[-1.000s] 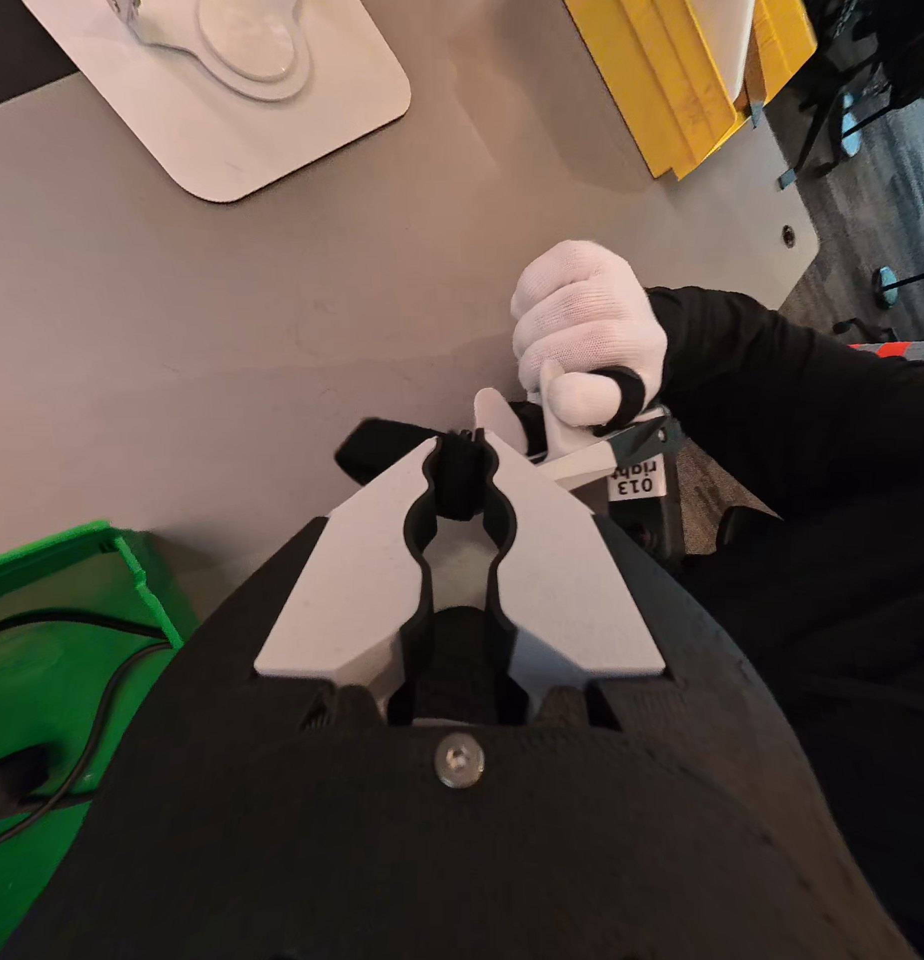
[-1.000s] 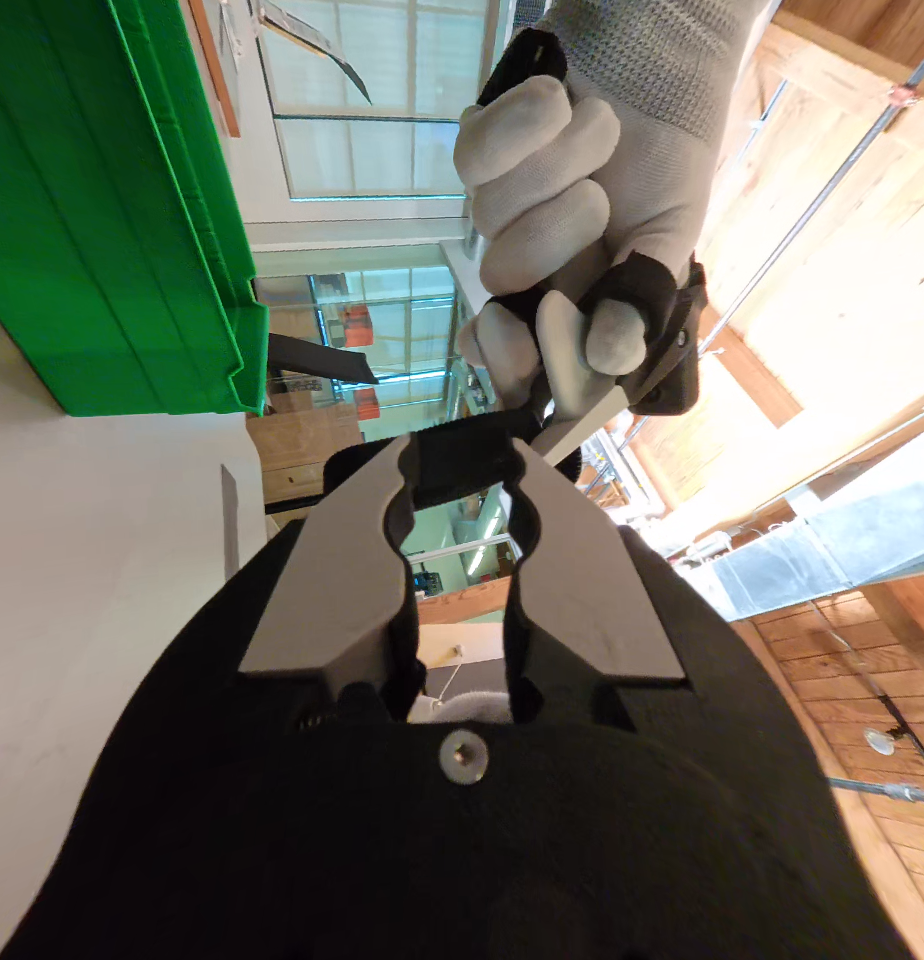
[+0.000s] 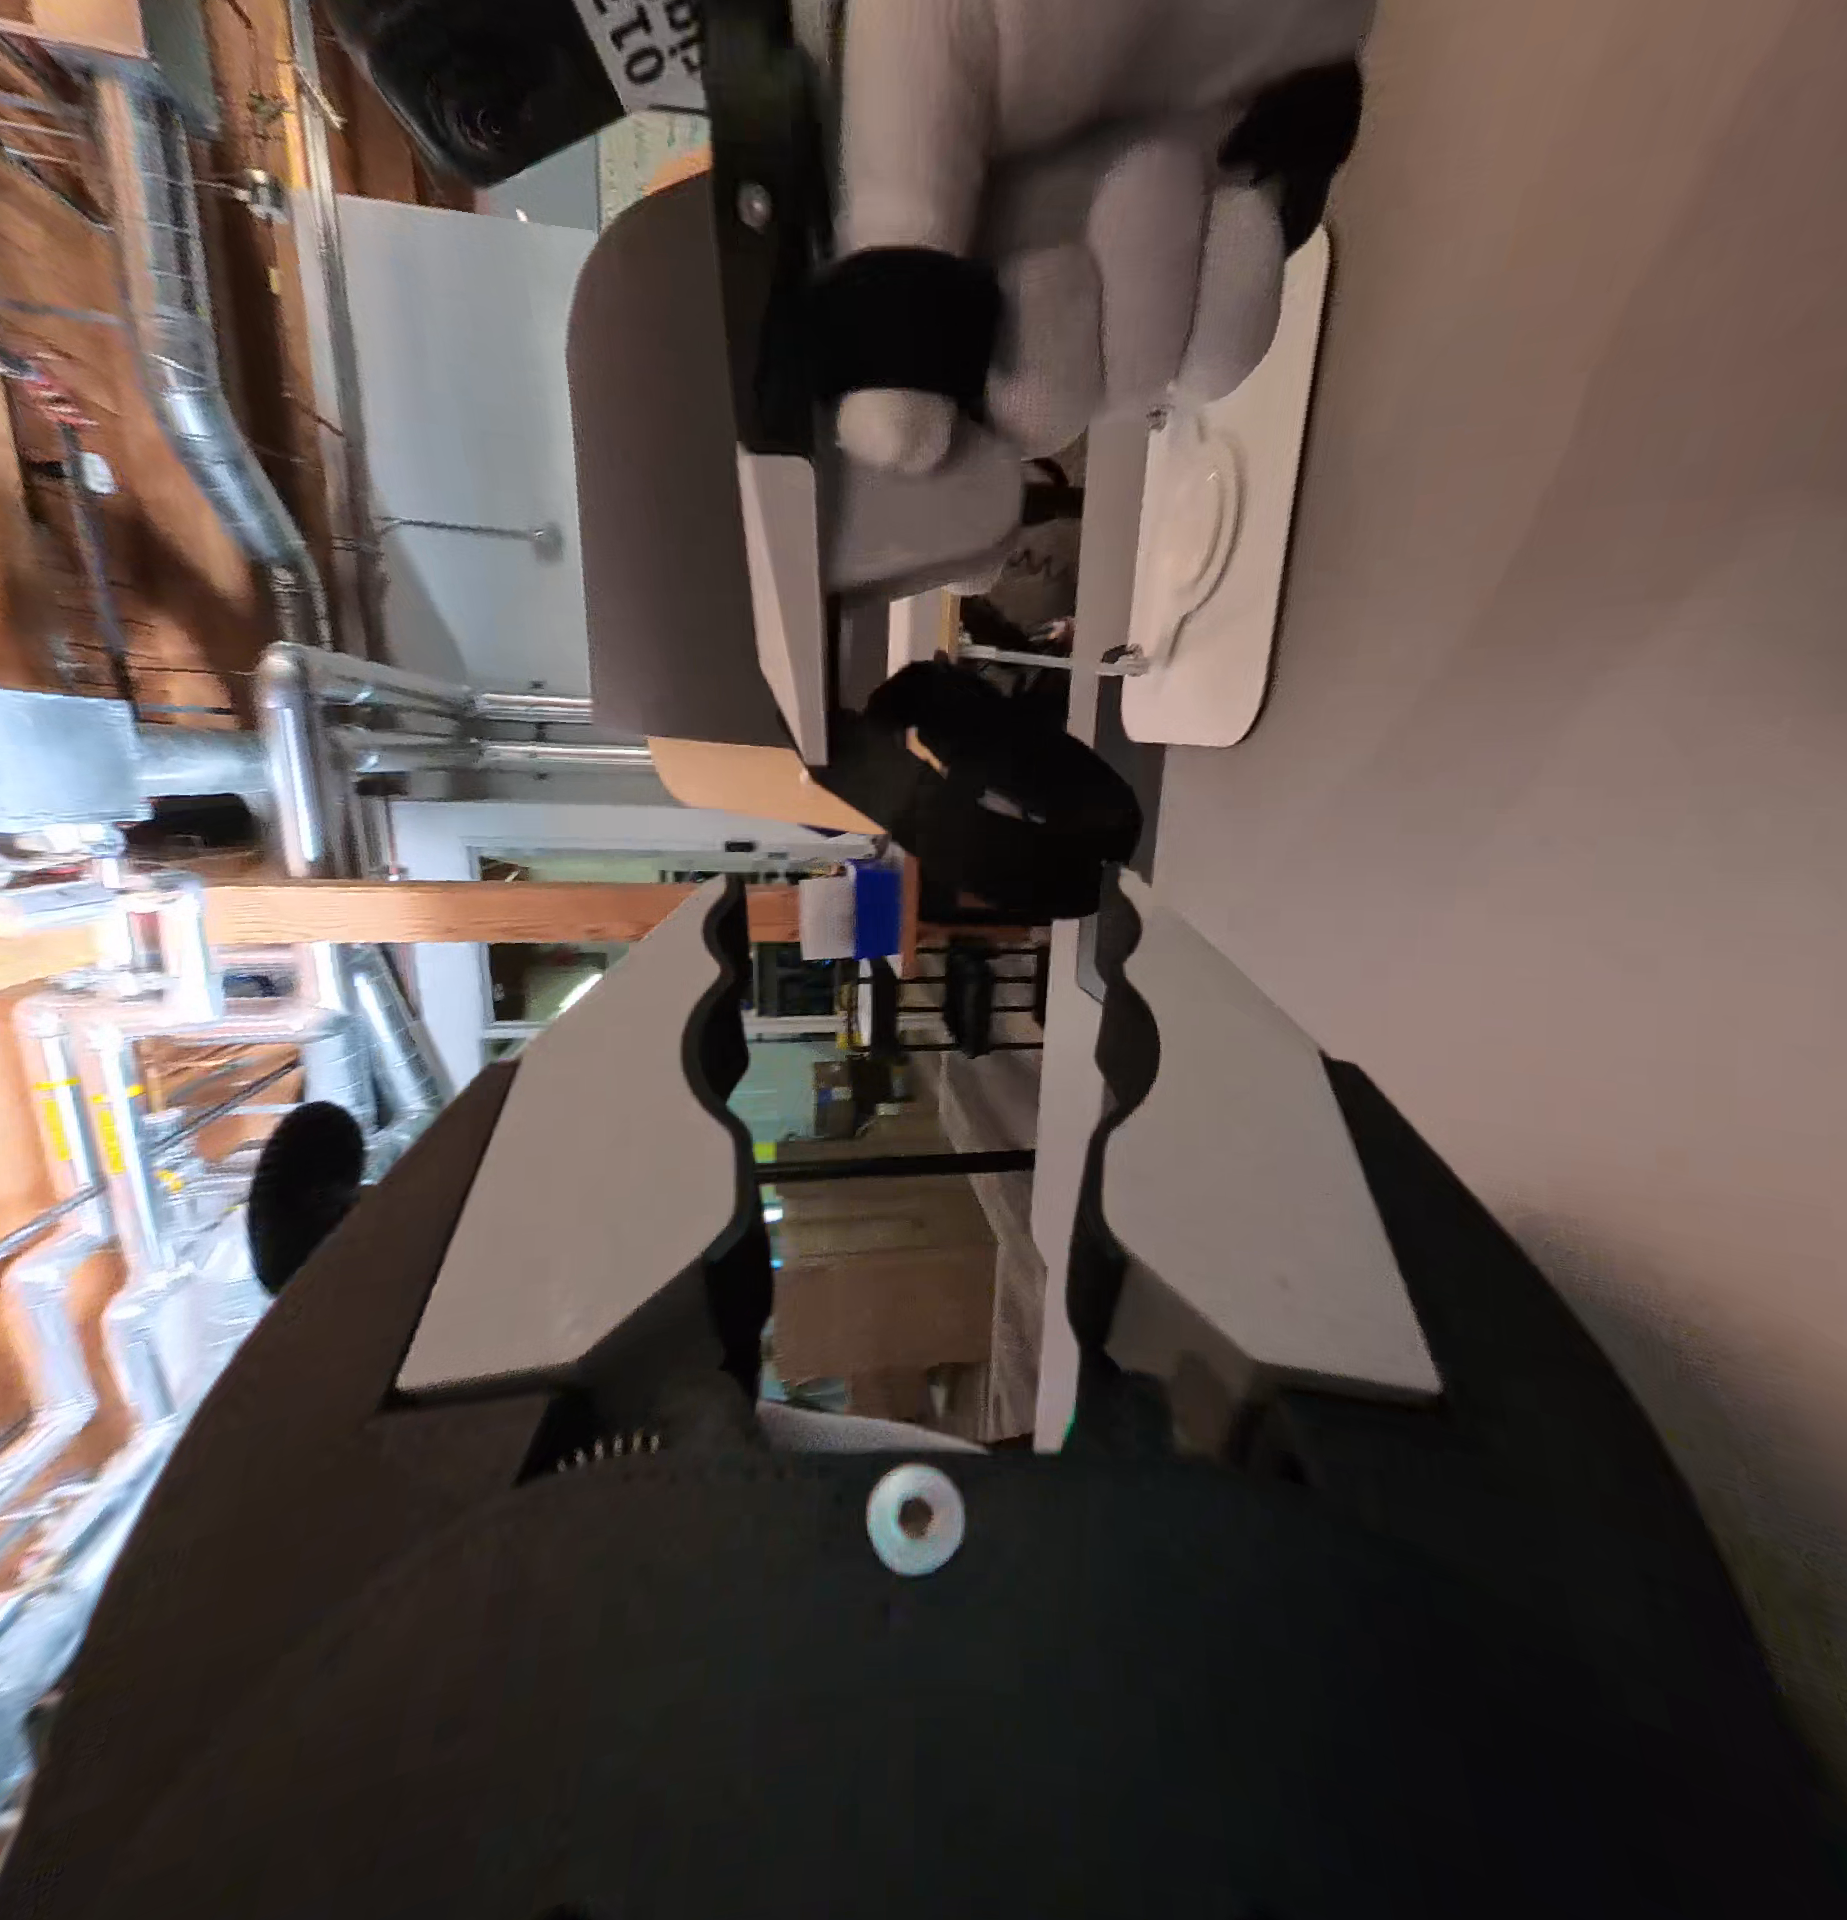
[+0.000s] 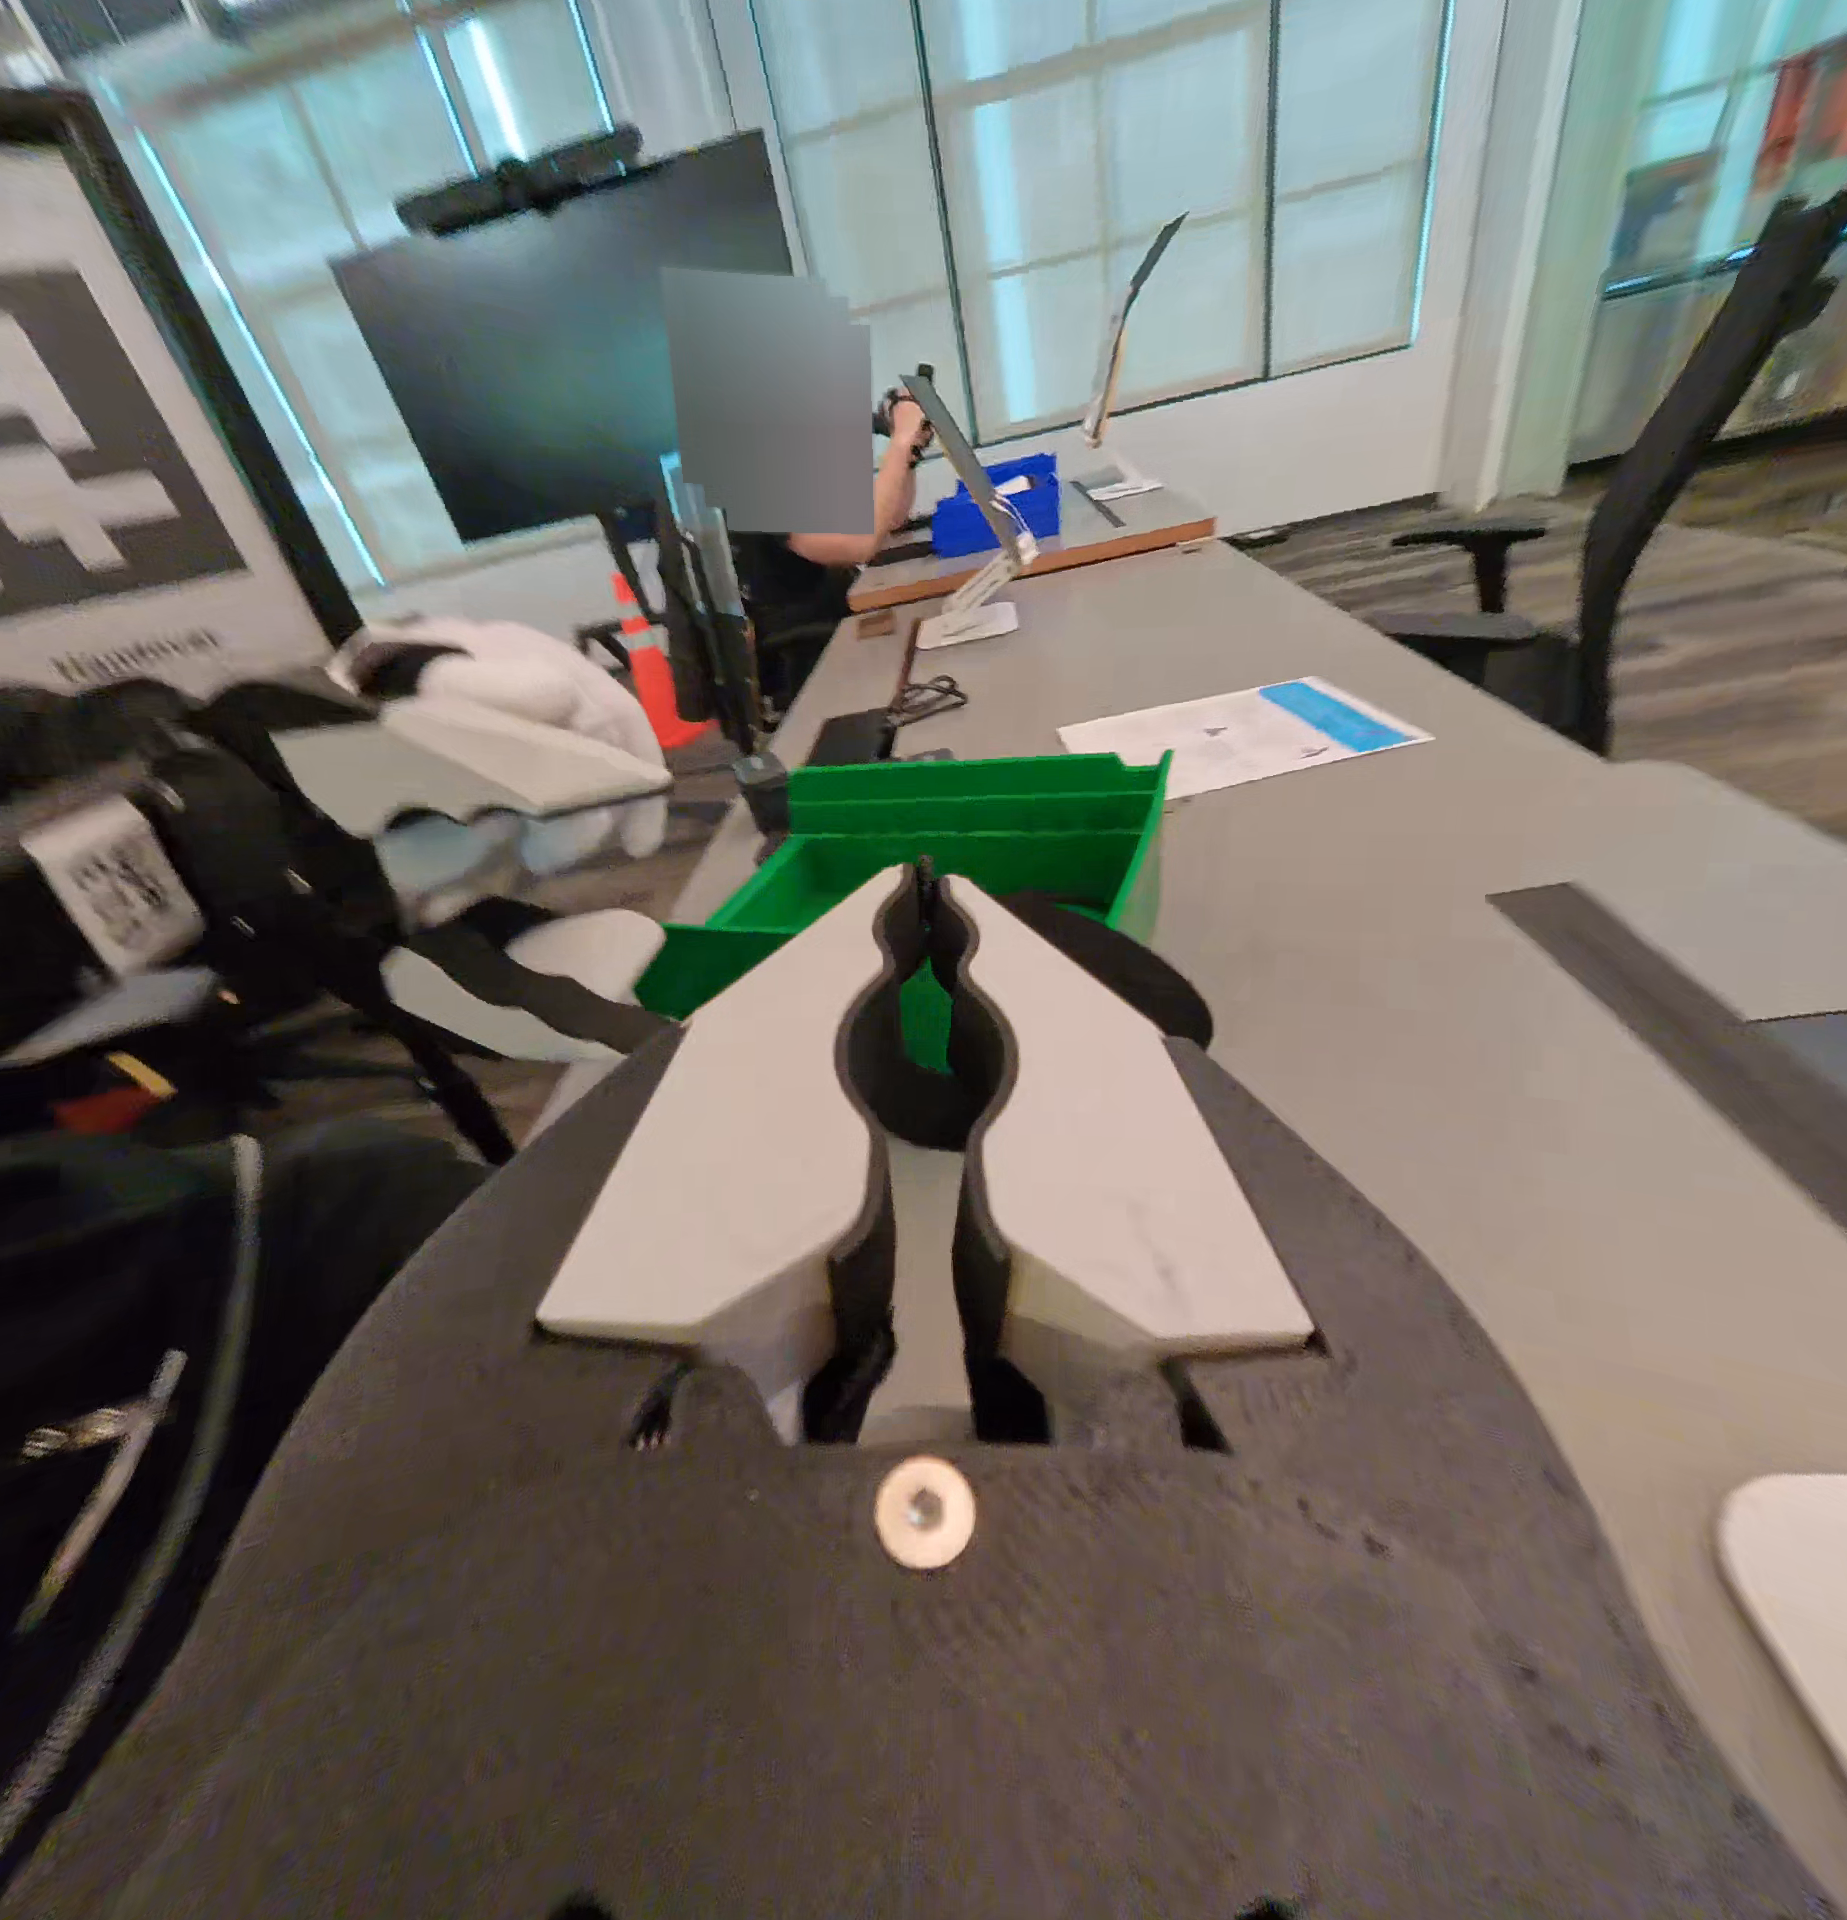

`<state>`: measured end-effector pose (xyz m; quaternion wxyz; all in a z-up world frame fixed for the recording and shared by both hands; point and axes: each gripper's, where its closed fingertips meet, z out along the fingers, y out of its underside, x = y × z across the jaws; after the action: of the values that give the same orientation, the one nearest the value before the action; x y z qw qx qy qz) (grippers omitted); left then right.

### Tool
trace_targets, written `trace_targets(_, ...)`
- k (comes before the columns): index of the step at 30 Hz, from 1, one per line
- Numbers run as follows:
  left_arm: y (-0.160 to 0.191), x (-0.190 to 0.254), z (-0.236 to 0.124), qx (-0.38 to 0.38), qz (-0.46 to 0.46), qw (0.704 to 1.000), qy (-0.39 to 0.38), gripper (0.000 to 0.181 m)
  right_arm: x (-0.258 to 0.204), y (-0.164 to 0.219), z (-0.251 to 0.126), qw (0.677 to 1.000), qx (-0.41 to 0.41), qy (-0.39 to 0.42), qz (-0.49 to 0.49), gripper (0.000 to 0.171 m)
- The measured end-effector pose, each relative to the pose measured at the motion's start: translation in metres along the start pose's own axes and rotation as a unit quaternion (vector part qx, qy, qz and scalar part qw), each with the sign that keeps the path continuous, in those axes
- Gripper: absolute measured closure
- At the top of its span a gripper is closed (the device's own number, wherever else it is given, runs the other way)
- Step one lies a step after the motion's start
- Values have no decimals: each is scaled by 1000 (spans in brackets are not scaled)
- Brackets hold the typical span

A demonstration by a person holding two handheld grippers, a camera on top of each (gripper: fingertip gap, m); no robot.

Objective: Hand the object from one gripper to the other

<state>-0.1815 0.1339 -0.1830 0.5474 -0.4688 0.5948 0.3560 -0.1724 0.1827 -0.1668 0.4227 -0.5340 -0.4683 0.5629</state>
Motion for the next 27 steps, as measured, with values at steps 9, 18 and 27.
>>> trace_targets(9, 7, 22, 27, -34, 57, 997, -29, 112, -7, 4, 4, 996, 9, -46, 76, 171)
trace_targets(18, 2, 12, 26, -22, 78, 993, -87, 149, -13, 2, 6, 994, 14, -62, 93, 171)
trace_targets(27, 5, 1, 26, -33, -2, 999, -31, 172, 3, 0, 8, 999, 30, 16, 18, 142)
